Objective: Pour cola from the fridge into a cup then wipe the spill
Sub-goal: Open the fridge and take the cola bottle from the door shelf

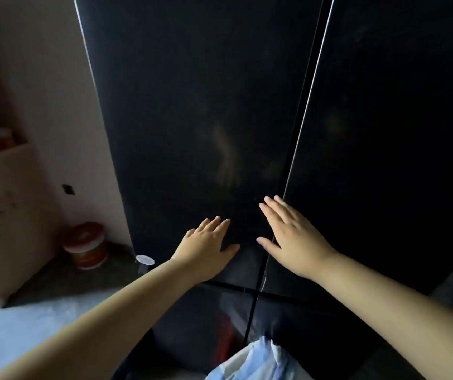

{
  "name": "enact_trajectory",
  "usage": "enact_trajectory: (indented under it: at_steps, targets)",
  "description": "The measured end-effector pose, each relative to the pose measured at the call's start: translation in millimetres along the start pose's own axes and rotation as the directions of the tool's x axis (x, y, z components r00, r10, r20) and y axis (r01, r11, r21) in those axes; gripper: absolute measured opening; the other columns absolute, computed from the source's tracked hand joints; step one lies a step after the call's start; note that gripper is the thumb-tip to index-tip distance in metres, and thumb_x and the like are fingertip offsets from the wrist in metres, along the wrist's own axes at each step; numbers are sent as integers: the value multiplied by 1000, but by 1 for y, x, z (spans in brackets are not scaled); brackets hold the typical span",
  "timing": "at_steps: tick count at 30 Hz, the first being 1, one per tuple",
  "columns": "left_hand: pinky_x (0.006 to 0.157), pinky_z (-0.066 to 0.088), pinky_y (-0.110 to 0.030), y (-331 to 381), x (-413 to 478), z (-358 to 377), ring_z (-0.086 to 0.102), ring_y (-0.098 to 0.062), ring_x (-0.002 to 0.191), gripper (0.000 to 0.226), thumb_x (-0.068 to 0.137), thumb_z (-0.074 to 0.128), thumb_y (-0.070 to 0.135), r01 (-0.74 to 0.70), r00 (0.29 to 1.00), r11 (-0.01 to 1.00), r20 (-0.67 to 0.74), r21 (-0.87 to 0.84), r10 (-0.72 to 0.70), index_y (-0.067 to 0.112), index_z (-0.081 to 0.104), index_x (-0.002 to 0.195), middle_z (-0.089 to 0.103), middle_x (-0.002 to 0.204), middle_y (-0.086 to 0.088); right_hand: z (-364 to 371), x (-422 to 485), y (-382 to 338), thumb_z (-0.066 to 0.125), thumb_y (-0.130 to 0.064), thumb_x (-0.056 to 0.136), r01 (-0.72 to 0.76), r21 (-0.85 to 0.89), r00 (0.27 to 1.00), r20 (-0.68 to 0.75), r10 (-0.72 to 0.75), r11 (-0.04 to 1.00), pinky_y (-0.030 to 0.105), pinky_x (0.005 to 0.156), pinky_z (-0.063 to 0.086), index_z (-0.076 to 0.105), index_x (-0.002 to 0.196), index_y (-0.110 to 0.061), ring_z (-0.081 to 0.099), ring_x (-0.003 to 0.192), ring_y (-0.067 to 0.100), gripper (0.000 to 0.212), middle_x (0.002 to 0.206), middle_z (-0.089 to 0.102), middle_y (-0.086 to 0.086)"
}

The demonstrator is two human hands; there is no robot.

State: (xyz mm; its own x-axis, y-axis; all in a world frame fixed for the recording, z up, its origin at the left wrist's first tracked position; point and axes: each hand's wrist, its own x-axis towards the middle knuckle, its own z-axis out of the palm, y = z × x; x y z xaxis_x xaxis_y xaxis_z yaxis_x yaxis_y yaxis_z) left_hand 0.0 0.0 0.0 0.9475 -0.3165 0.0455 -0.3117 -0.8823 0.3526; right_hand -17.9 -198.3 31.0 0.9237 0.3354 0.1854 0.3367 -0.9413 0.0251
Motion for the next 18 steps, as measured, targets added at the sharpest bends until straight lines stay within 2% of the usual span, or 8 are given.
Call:
enact_trajectory:
  at_steps: [2,5,6,11,14,18]
  targets:
    - [117,10,-34,-3,11,12,3,-16,148,69,96,35,56,10,1000,1000,19,-25,-10,26,10,153,8,161,3,8,10,9,38,-44,97,58,-79,997,-41,-61,995,29,116,-1,9,151,-11,-5,146,18,69,159,1,6]
    - [117,14,-35,-5,20,34,7,-16,148,69,96,38,54,60,997,993,49,-100,-56,24,12,153,12,160,3,26,20,25,54,-38,90,136,-267,978,-116,-171,954,45,114,26,32,144,-3,19,143,29,69,154,25,15]
    - [118,15,-35,-4,20,42,10,-16,147,69,96,39,53,79,996,987,54,-138,-72,23,14,153,14,160,3,32,23,30,57,-37,88,163,-319,970,-119,-211,934,46,112,28,37,142,-1,24,142,31,68,151,30,17]
    - [110,24,-27,-13,26,80,27,-16,142,67,96,44,49,260,966,868,125,-422,-228,18,22,151,26,157,-1,57,41,54,49,-34,91,296,-518,918,-78,-389,803,45,115,16,28,146,-2,14,145,31,67,155,19,17]
    - [108,24,-24,-20,30,106,30,-15,141,65,96,46,45,379,925,695,215,-611,-315,18,24,151,30,155,-2,71,50,66,46,-34,92,312,-592,908,-44,-416,743,45,116,15,21,148,-1,7,145,33,70,157,12,18]
    - [108,25,-27,-27,37,137,32,-17,139,58,98,45,41,497,839,329,348,-803,-419,15,31,148,34,152,0,82,57,84,39,-36,95,321,-675,875,-58,-481,664,43,117,14,10,149,-1,2,146,32,71,158,4,17]
